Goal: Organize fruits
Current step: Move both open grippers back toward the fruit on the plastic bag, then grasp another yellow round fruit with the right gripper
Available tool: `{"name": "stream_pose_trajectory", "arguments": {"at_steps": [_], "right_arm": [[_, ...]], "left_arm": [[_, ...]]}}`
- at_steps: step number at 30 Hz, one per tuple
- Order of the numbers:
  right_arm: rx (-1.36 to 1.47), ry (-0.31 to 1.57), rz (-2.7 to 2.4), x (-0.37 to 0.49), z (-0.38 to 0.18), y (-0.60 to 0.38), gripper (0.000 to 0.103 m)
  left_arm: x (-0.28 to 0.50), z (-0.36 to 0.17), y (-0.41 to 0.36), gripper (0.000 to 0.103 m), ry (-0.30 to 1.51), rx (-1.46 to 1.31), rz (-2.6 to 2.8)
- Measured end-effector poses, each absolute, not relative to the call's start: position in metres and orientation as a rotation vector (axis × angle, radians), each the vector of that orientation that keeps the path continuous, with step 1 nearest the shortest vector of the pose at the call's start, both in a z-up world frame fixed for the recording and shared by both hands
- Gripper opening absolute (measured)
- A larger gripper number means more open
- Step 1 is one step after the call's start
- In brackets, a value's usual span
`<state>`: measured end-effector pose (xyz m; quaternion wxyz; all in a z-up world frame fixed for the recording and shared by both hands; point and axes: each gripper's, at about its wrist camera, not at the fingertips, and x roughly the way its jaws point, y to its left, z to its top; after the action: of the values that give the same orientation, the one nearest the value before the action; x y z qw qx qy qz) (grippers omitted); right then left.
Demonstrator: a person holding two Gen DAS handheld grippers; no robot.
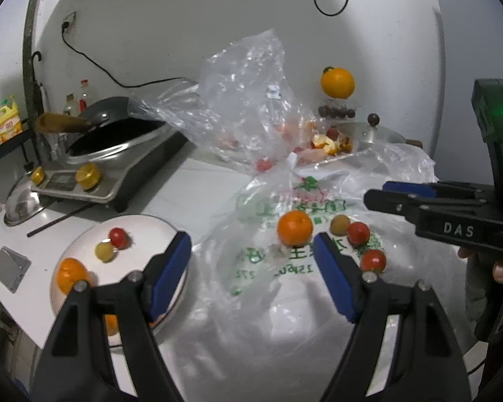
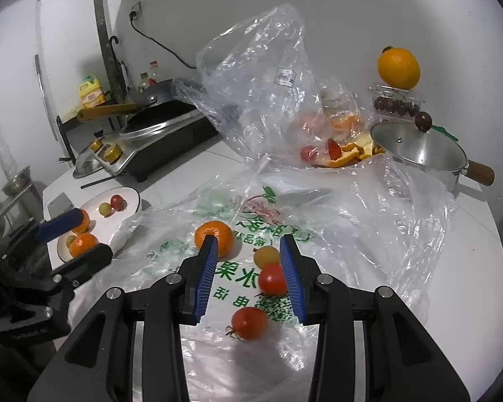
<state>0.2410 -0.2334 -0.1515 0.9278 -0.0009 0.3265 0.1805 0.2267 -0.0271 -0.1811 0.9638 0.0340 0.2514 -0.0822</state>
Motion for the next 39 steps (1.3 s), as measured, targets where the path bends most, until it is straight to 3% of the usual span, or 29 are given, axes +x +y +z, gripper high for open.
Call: {"name": "stream_pose_trajectory", "arguments": {"at_steps": [39], "right_arm": [[-0.040,0.899,0.417,0.304,-0.200,-0.222,0.040]], "left_arm": [[0.296,-0.210,-0.058,0.076,0.668,0.101,-0.264]]}}
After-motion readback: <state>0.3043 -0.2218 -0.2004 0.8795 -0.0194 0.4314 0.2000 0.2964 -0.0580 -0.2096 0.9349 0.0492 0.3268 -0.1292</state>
